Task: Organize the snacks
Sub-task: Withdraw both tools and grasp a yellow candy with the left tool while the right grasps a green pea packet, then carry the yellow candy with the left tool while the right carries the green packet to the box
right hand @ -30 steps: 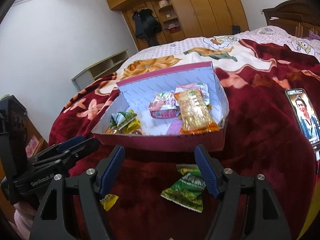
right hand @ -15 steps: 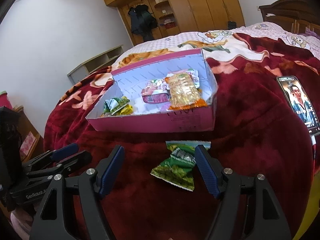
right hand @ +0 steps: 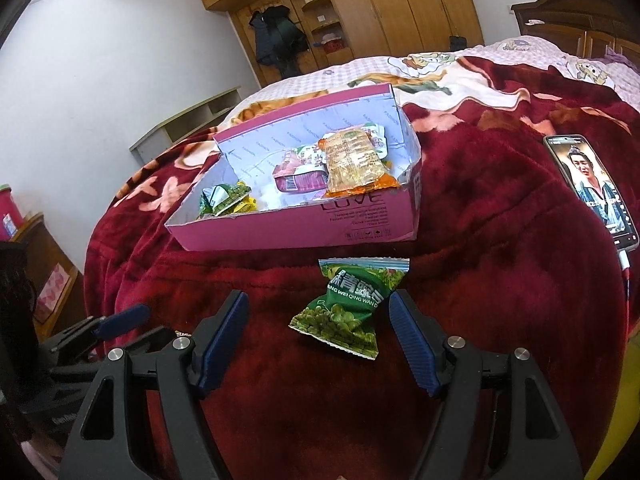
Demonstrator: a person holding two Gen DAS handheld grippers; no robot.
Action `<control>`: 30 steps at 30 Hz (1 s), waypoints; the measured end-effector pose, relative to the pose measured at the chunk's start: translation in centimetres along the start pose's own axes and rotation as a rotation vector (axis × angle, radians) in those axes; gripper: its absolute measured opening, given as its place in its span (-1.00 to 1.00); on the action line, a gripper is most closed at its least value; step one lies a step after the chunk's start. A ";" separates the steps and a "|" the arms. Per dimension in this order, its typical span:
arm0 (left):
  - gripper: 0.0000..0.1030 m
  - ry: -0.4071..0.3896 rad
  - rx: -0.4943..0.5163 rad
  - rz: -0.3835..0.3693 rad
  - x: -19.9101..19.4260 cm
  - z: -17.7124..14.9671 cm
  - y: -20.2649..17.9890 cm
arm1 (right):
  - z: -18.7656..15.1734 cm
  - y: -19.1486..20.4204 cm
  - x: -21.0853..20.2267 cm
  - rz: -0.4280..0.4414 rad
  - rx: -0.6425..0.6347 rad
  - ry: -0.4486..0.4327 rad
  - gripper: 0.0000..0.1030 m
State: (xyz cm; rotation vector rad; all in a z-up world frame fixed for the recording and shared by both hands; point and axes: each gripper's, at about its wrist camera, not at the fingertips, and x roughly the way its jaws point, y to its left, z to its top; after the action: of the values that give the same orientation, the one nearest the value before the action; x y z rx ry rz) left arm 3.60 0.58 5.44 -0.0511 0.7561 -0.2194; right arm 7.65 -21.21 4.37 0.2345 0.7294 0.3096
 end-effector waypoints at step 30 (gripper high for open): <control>-0.29 -0.063 0.016 0.078 1.9 -0.1 0.8 | -0.5 -1.2 1.8 -0.026 0.046 0.041 0.44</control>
State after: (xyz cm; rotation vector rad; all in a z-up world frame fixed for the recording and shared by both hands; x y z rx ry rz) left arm 5.02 0.99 4.01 -0.0130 0.6926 -0.1485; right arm 8.76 -21.67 2.51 0.2622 0.7804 0.2736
